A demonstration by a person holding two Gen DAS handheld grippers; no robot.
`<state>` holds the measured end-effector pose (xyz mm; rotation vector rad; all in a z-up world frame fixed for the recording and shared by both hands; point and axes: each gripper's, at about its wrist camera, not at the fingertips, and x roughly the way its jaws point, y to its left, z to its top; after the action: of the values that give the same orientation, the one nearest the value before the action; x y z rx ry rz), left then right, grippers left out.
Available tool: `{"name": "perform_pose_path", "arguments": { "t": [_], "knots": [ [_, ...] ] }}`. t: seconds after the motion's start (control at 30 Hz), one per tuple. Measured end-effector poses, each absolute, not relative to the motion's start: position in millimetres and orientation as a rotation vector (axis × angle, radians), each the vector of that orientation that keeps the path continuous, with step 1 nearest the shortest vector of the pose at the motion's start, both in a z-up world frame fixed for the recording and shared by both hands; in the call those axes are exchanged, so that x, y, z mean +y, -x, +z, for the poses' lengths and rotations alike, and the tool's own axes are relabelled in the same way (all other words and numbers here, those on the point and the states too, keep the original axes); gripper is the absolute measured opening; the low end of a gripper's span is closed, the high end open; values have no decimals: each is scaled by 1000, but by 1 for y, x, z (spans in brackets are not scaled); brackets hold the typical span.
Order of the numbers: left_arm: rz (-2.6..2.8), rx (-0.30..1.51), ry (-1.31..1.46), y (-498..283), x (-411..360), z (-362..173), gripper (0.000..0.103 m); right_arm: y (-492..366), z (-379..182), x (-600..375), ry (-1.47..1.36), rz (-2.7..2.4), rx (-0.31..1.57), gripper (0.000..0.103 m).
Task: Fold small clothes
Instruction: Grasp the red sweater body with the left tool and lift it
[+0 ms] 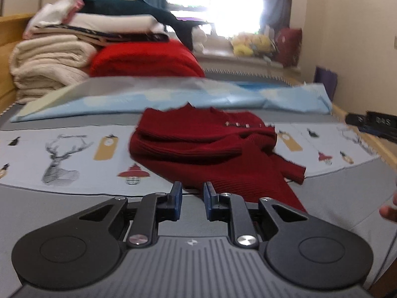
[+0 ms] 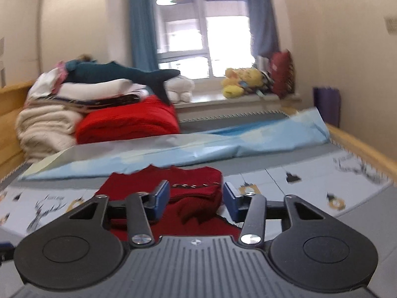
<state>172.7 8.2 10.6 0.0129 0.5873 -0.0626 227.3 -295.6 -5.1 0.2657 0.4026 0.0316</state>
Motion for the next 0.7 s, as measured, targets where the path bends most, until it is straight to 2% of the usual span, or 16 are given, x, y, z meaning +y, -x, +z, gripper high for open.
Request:
{"name": "perform_pose_path", "arguments": {
  "t": [0.07, 0.23, 0.33, 0.4, 0.53, 0.7],
  "knots": [
    [-72, 592, -7, -205, 5, 5, 21, -237, -12, -301, -309, -3, 461, 43],
    [-55, 698, 127, -297, 5, -32, 21, -249, -8, -304, -267, 52, 413, 44],
    [3, 770, 270, -350, 15, -64, 29, -256, -14, -309, -292, 82, 453, 44],
    [60, 823, 396, -381, 23, -86, 50, -261, -15, -313, -304, 92, 458, 44],
    [141, 907, 735, -420, 37, -124, 55, -265, -13, -317, -314, 100, 466, 44],
    [246, 939, 951, -443, 41, -148, 54, -274, -16, -318, -323, 95, 493, 44]
  ]
}}
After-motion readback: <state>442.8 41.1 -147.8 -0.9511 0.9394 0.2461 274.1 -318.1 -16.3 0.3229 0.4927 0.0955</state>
